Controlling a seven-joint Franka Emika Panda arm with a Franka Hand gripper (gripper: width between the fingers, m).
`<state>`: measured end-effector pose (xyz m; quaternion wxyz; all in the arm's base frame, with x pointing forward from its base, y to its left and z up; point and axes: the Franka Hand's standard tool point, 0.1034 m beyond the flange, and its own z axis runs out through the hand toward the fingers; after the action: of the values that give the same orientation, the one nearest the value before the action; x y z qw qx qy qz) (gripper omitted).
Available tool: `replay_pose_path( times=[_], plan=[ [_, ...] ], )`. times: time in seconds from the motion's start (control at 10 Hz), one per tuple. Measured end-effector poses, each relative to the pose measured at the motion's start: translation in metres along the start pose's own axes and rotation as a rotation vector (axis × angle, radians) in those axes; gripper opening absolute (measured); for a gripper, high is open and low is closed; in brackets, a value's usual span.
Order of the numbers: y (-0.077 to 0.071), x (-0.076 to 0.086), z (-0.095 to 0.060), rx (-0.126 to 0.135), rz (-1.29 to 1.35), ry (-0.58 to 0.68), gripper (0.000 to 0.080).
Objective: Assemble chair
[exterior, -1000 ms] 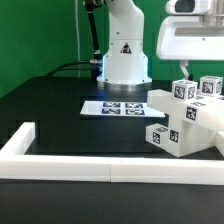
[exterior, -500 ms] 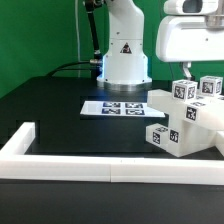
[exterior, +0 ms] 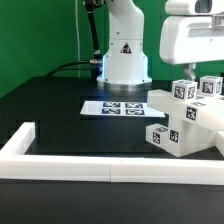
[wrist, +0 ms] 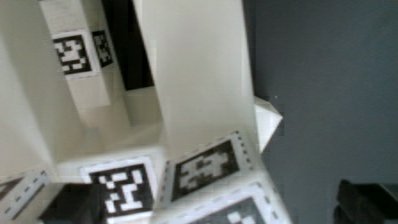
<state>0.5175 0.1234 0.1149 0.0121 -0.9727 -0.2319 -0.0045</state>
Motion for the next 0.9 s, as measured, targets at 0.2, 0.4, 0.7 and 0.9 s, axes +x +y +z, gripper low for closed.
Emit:
replay_pose_path(
  times=[0.2, 0.4, 0.7, 0.9],
  plan=[
    [0.0005, -0.0001, 0.0, 0.0, 0.004, 0.0, 0.0634],
    [0.0006, -0.0001, 0.0, 0.0, 0.005, 0.0, 0.0289],
    [0.0005, -0.0001, 0.0, 0.0, 0.08, 0.0, 0.0286],
    [0.0001, 0.0, 0.0001, 0.002, 0.279, 0.0, 0.0286]
  ],
)
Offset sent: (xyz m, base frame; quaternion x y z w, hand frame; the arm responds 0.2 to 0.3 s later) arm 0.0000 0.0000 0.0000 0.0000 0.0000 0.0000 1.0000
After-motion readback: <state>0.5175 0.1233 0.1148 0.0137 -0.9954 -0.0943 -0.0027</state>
